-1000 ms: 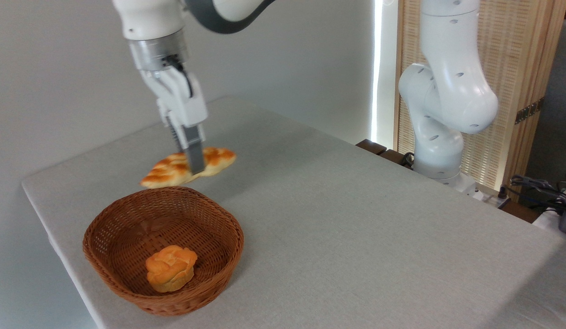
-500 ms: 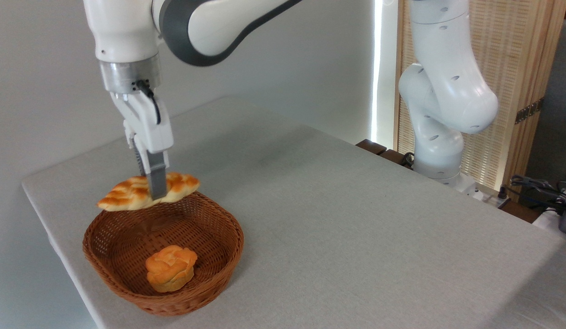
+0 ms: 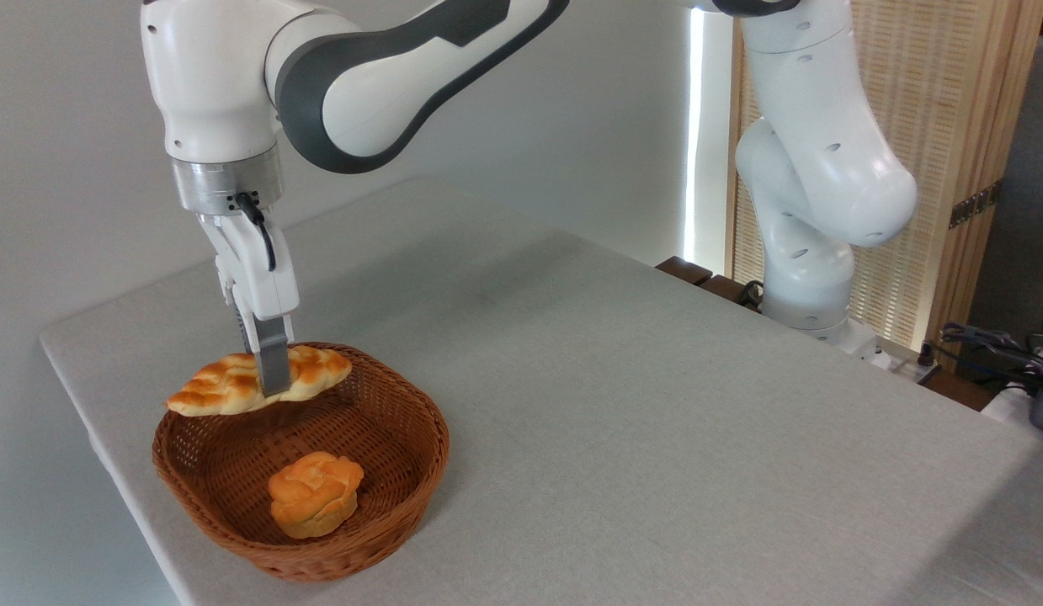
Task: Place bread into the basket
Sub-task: 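Lower the roll into the basket beside the orange bun and release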
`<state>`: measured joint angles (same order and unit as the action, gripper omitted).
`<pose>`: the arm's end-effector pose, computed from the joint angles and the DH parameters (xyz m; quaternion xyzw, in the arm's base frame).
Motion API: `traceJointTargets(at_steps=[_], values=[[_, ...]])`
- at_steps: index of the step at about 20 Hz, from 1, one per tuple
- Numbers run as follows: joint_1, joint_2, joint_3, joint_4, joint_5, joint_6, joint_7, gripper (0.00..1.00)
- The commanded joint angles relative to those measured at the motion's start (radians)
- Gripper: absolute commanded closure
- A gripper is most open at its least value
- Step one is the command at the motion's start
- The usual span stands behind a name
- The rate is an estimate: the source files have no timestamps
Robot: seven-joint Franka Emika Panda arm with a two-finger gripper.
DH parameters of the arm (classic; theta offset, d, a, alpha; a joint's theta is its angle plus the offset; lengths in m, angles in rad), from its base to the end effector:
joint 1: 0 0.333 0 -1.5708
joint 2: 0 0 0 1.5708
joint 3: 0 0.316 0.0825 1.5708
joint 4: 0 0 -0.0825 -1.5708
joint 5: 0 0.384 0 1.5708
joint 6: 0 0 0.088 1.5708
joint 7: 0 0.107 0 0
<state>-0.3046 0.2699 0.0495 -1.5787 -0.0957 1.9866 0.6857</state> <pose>0.6339 -0.1749 0.4961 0.8953 -0.4385 0.0757 0.0228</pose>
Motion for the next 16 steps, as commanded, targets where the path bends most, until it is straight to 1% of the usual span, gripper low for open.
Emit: traceJointTargets(at_steps=[1,13,16], values=[[-0.013,-0.006,0.004,-0.009,-0.002,0.008,-0.014,0.0],[-0.011,-0.011,0.006,-0.014,-0.002,0.006,-0.008,0.0],[-0.008,-0.032,0.016,0.0,-0.002,0.003,-0.014,0.0]])
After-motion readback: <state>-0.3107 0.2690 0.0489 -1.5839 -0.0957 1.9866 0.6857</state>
